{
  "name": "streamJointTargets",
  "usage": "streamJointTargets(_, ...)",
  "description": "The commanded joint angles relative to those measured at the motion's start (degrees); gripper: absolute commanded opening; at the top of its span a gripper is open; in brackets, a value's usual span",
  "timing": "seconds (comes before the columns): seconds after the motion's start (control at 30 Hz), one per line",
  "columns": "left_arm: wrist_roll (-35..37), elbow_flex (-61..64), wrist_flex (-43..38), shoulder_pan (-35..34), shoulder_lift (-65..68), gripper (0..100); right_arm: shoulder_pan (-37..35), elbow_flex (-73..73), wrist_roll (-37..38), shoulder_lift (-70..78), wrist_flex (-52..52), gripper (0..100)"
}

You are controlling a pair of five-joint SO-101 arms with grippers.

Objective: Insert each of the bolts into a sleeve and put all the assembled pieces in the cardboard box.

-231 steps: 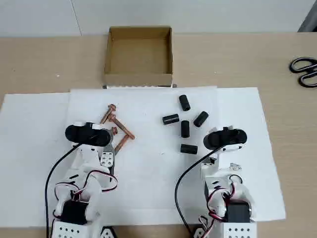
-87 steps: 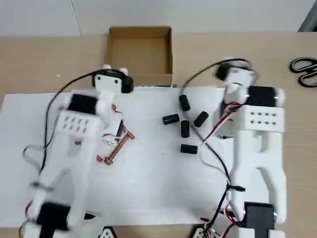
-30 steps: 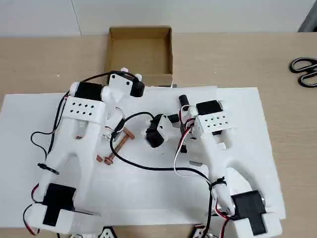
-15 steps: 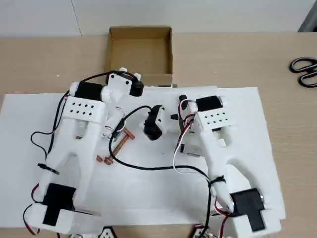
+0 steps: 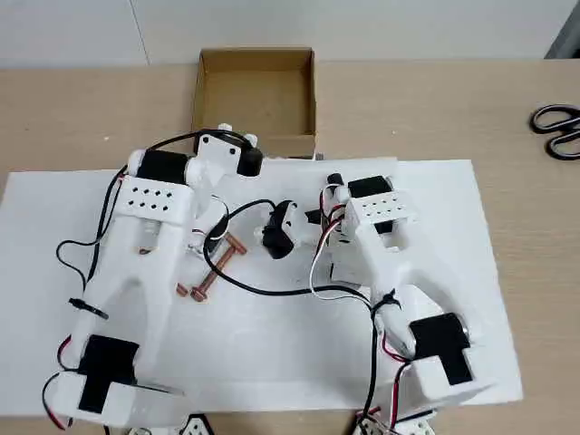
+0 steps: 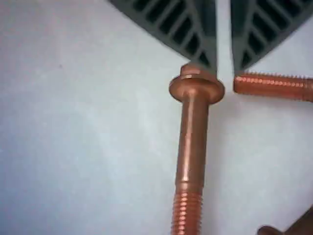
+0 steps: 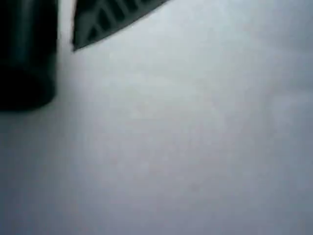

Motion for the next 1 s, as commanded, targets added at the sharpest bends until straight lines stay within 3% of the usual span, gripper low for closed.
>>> streamJointTargets(0.0, -0.3, -2.2, 0.9, 0.0, -0.3, 1, 0.0, -2.4, 0.7, 1.2, -1.3, 17.2)
streamJointTargets(0.7, -0.3, -2.2, 0.9, 0.0, -0.2, 1, 0.0, -2.1, 0.5, 9.8, -3.7, 16.5)
streamJointTargets(0.9, -0.2, 1.3, 0.1, 0.0, -0.2, 1, 0.0, -2.4, 0.4, 9.7, -3.1, 1.1)
streamJointTargets(0.97, -0.1, 2.9, 0.0, 0.0, -0.2, 1, 0.1, -2.5, 0.4, 9.7, -1.8, 1.4)
